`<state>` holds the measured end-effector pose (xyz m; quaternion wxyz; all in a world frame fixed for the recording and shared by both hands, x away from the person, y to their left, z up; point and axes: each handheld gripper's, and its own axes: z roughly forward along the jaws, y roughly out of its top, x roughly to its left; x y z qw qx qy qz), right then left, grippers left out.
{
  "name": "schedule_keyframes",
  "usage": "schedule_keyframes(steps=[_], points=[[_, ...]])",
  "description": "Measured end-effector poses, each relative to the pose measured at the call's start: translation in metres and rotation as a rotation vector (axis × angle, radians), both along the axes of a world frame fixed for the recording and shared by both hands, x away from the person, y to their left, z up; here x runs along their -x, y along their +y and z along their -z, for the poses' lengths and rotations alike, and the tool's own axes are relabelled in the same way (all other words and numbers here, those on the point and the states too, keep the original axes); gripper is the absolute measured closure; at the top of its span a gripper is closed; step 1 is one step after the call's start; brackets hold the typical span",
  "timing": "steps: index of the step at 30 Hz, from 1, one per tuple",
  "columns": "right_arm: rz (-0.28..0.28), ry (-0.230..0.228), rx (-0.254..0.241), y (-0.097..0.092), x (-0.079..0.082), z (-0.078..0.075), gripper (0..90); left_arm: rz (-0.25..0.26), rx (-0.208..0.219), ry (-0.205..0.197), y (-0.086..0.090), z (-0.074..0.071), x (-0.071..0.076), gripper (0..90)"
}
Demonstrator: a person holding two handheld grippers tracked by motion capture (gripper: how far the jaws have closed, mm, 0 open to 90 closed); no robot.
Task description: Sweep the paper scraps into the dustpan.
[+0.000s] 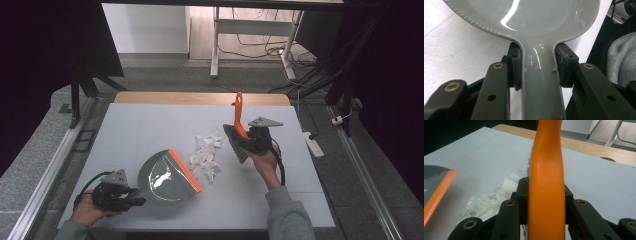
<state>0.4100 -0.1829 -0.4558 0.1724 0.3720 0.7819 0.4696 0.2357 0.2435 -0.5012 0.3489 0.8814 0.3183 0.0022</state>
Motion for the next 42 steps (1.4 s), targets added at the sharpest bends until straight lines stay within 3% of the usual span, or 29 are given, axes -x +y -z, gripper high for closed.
schedule_keyframes(steps=[12,17,20,27,35,42], points=[[0.029,0.037,0.05,0.014,-0.03,0.007,70.4,0.007,0.005,0.027,0.004,0.004,-0.002,61.3],[0.038,0.052,0.049,0.018,-0.036,0.009,70.4,0.011,0.004,0.036,0.004,0.005,-0.002,61.3],[0.044,0.064,0.067,0.019,-0.037,0.013,70.5,-0.01,0.007,0.048,0.006,0.006,-0.003,61.3],[0.069,0.1,0.096,0.022,-0.048,0.019,70.5,0.001,-0.003,0.052,0.008,0.007,-0.002,61.3],[0.079,0.14,0.144,0.032,-0.066,0.023,70.5,0.027,-0.033,0.068,0.003,0.013,-0.004,61.3],[0.072,0.17,0.21,0.053,-0.078,0.029,70.6,0.045,-0.037,0.071,-0.006,0.014,-0.01,61.3]])
